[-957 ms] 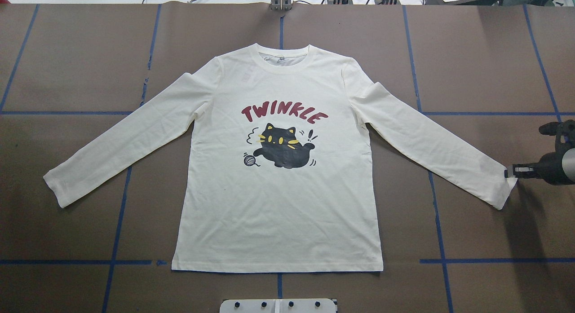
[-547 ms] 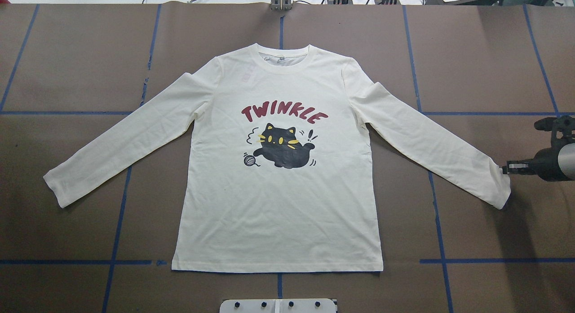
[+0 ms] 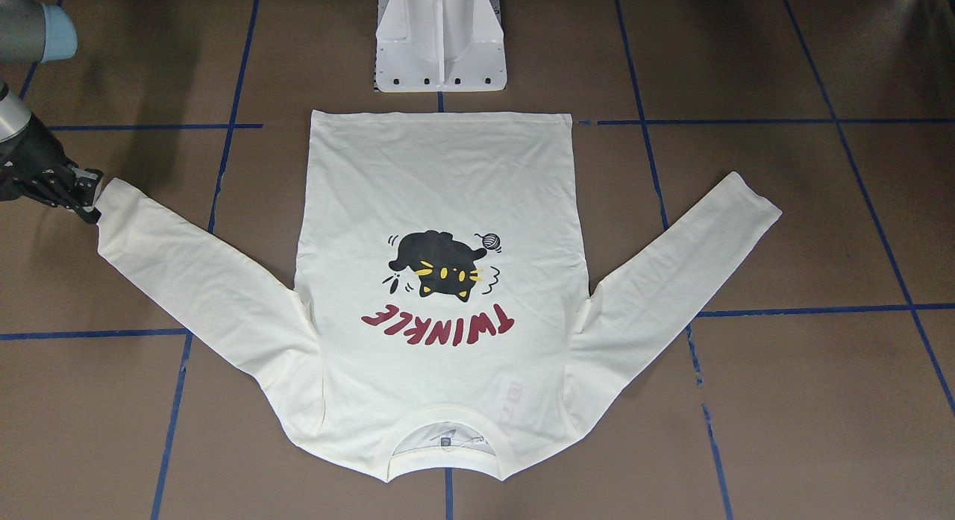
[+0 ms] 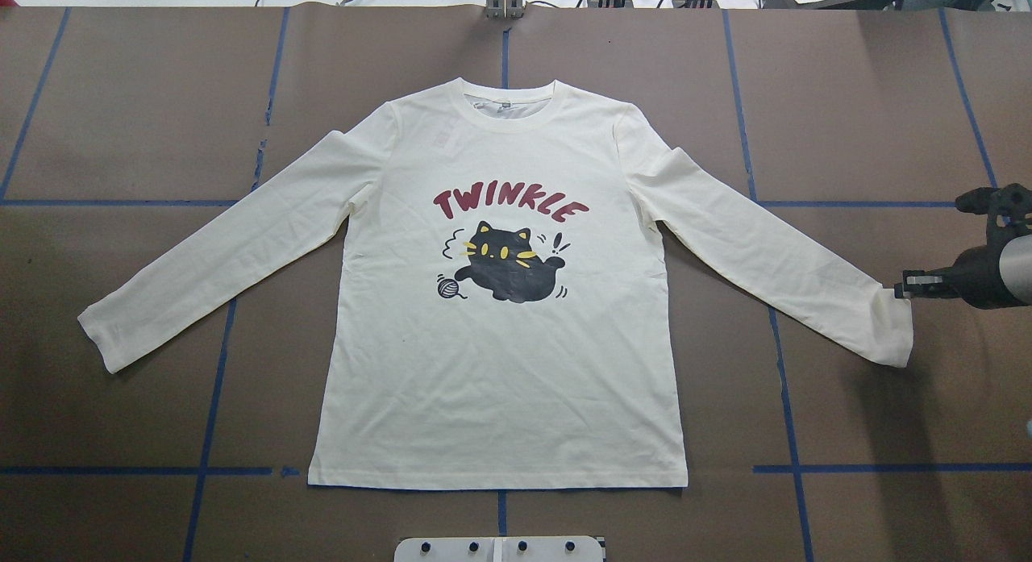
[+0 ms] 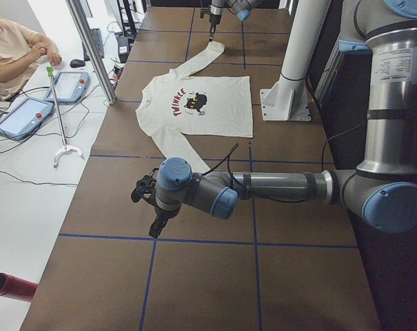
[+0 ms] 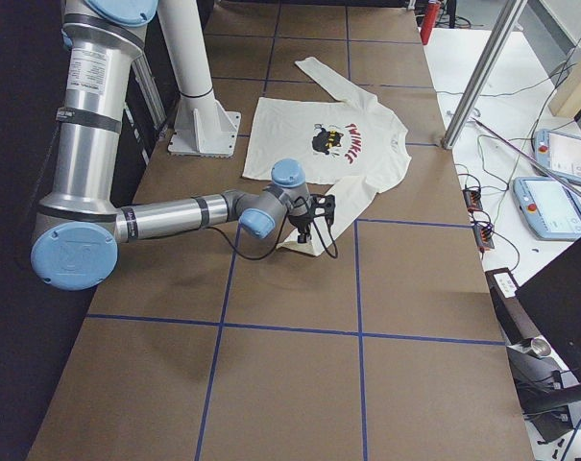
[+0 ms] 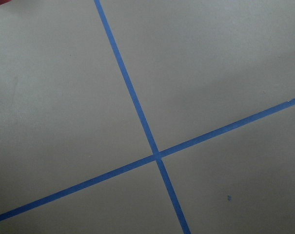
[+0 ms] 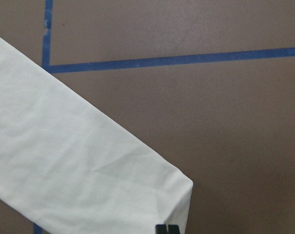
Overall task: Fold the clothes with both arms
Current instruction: 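Lower the right gripper to the sleeve cuff nearest it and grasp it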
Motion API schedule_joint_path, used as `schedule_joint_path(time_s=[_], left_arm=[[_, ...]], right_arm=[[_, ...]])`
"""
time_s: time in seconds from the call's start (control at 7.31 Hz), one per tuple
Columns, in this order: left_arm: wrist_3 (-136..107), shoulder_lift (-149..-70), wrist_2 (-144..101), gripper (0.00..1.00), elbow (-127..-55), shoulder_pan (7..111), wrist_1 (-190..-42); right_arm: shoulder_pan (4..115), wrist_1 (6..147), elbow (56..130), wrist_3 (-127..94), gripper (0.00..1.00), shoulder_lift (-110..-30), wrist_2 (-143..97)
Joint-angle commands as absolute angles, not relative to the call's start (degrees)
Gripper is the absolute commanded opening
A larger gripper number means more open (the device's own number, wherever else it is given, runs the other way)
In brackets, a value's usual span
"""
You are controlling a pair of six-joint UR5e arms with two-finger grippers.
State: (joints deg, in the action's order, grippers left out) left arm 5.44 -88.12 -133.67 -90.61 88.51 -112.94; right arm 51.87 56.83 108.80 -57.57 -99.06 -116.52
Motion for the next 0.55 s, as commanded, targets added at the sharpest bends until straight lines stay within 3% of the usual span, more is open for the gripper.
schedule_joint_path(time_s=[0.0,0.41], left_arm=[[5.4,-88.0,-133.7,0.99,-90.6,88.5,-112.9],[5.4,-87.7,-133.7,0.99,-90.6,88.5,-112.9]], right_arm=[[54.5,77.8,115.3,-57.6,0.00,-87.9,-117.2],[56.0,105.8,114.6,-57.7,0.00,-61.2,-116.7]])
